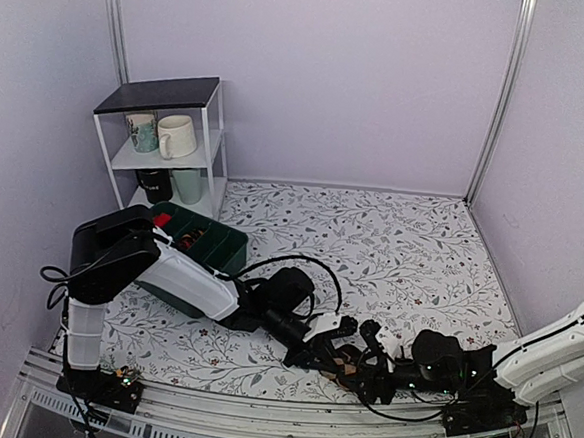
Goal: Roll the socks
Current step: Roll the sock at the center of the board.
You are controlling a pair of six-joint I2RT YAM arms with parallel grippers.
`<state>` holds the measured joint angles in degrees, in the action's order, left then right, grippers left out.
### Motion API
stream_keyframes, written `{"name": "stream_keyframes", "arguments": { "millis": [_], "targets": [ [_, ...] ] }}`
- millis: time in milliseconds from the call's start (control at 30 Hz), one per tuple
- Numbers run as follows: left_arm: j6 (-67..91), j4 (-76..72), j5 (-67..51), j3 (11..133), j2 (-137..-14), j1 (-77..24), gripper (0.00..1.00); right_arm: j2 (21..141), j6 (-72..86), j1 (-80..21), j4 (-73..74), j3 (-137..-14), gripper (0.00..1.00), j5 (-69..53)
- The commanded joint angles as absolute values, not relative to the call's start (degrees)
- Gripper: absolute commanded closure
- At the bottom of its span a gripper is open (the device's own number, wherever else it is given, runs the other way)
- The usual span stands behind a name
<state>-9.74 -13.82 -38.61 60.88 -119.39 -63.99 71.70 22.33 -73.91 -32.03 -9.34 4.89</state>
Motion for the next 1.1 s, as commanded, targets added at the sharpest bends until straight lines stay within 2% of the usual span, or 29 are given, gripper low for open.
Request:
{"name": "stream_keyframes", "arguments": {
  "millis": [0, 200, 433, 533, 633, 767, 833, 900, 1067],
  "targets": [
    [-8.51, 7.22, -32.90, 55.83, -127.44, -64.54, 1.00, 62.56, 24.97, -74.40, -24.10, -9.17, 0.35, 6.09],
    [-8.42, 7.03, -33.13, 55.94, -127.56, -64.53, 1.00, 57.31, 26.83, -74.36, -20.07, -8.35, 0.34, 7.47],
    [-8.48, 7.54, -32.97, 56.43, -127.60, -64.56, 1.00, 66.13, 29.72, -74.40, -20.96, -10.53, 0.35, 6.26],
    [-8.44, 7.56, -32.92, 56.43, -127.70, -64.53, 1.00, 69.92, 30.23, -74.44, -22.30, -11.24, 0.38, 5.44],
    [-8.41, 7.55, -32.78, 56.26, -127.79, -64.52, 1.00, 71.65, 30.61, -74.44, -23.22, -11.27, 0.50, 5.57],
    [-8.39, 7.38, -32.24, 56.09, -127.58, -64.59, 1.00, 71.57, 31.19, -74.44, -23.25, -11.05, 0.80, 6.70],
    [-8.09, 6.52, -30.70, 55.60, -126.56, -64.54, 1.00, 71.33, 31.86, -74.49, -23.02, -10.65, 0.90, 6.81],
    [-7.77, 3.86, -28.44, 54.25, -123.93, -64.59, 0.99, 70.95, 33.27, -74.17, -23.01, -9.30, 0.94, 6.74],
    [-9.00, -8.50, -19.01, 48.46, -110.71, -65.11, 0.85, 69.70, 38.42, -72.37, -23.36, -5.68, 0.96, 4.79]
  ]
}}
